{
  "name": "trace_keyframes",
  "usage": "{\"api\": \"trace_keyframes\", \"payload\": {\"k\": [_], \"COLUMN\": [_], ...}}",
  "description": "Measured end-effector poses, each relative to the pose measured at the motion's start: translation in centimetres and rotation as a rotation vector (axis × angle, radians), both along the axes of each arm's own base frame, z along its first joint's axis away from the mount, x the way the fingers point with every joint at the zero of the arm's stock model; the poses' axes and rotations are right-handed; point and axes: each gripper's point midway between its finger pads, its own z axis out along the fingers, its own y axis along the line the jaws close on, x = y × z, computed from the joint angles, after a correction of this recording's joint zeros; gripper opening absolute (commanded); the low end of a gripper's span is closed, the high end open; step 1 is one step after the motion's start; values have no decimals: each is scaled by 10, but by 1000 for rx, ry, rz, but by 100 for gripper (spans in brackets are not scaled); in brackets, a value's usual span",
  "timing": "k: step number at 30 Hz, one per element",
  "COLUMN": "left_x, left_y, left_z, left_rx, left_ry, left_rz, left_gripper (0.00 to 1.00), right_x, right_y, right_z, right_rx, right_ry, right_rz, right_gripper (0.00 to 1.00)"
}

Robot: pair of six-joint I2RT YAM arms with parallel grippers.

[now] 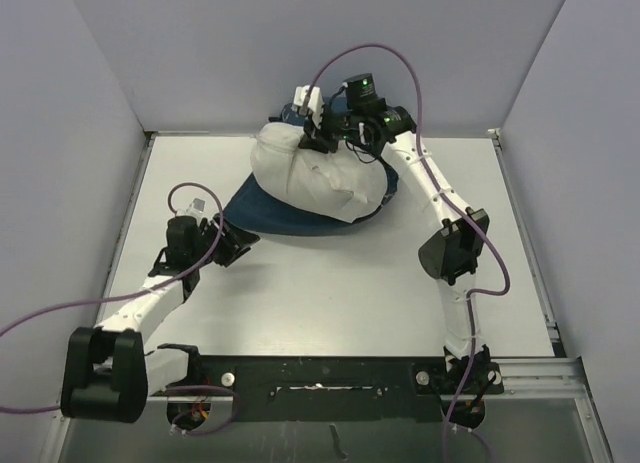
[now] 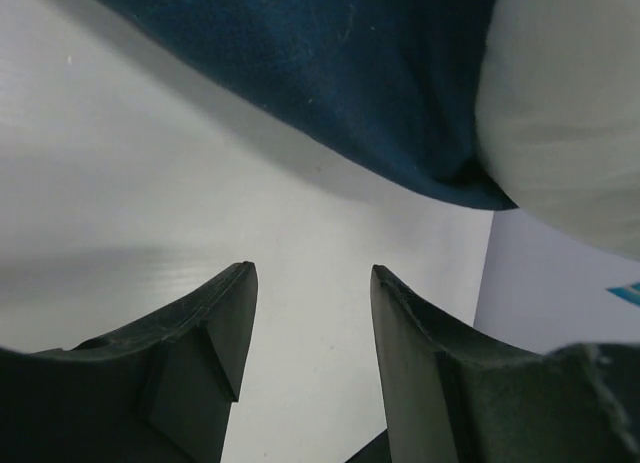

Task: Put the pillow into the pillowcase
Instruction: Stuff the pillow into the pillowcase.

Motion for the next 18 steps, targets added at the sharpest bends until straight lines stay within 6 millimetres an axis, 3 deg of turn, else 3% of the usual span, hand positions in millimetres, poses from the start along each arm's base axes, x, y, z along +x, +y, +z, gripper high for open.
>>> {"api": "trace_keyframes", "payload": {"k": [4,7,9,14,18], "left_x": [26,42,54,84,95], "left_y": [-12,-32,-53,-98,-115], "left_z": [-6,-6,4,49,52], "left_rx": [-73,-110,-125,-179,-193], "left_ry": [-25,-31,-55,-222,-258], "left_rz": [1,-20,-43,-47,-28], "left_gripper": [53,59,59,59,59], "right_x": [7,10,11,9,8], "right_y": [-11,-17,-18,-17,-18], "right_z": [32,45,48,46,46], "right_rx": [85,123,138,148,153], "right_ry": [19,22,33,64,78], "right_rz": [-29,-41,-43,-47,-49], "right_gripper": [0,0,0,0,0]}}
